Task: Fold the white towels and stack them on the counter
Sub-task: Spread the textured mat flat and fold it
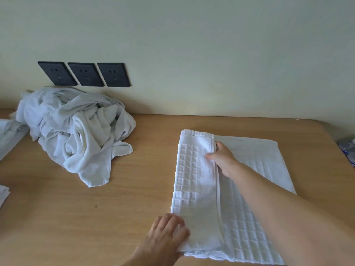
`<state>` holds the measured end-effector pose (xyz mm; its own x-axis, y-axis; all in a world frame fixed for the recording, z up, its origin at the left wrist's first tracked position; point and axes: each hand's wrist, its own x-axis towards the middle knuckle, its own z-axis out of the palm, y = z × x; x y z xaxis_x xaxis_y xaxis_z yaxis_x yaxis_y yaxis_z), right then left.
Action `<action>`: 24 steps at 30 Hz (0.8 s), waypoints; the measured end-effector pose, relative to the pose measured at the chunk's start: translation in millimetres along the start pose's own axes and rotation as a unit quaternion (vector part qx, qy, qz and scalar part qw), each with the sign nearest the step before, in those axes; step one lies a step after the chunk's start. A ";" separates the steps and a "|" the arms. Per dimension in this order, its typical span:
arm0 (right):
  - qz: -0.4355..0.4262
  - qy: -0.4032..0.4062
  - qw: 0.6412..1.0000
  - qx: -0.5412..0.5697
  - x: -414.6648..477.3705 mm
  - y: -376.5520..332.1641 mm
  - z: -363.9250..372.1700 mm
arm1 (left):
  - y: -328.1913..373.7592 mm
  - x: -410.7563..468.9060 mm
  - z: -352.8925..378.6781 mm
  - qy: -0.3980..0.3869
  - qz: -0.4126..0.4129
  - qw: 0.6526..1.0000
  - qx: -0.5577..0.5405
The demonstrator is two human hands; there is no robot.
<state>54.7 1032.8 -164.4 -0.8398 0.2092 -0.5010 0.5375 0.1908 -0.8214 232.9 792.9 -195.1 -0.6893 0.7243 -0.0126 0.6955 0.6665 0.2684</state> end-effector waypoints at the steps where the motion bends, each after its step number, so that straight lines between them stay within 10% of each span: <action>1: -0.003 -0.007 1.000 -0.004 0.9 -1.6 2.0 | -3.8 -2.1 2.0 0.023 0.006 1.000 -0.009; 11: 0.021 0.038 0.999 -0.009 12.7 -12.0 8.8 | -14.4 -3.2 -7.6 0.049 0.058 0.996 -0.040; 24: -0.016 0.052 0.998 0.039 6.8 -4.1 5.8 | 2.7 24.3 -17.5 -0.111 -0.033 0.993 -0.009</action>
<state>46.3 1027.8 -166.0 -0.8423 0.3027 -0.4459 0.4990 0.1254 -0.8575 214.5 809.2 -177.8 -0.6701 0.7013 -0.2430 0.6446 0.7122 0.2779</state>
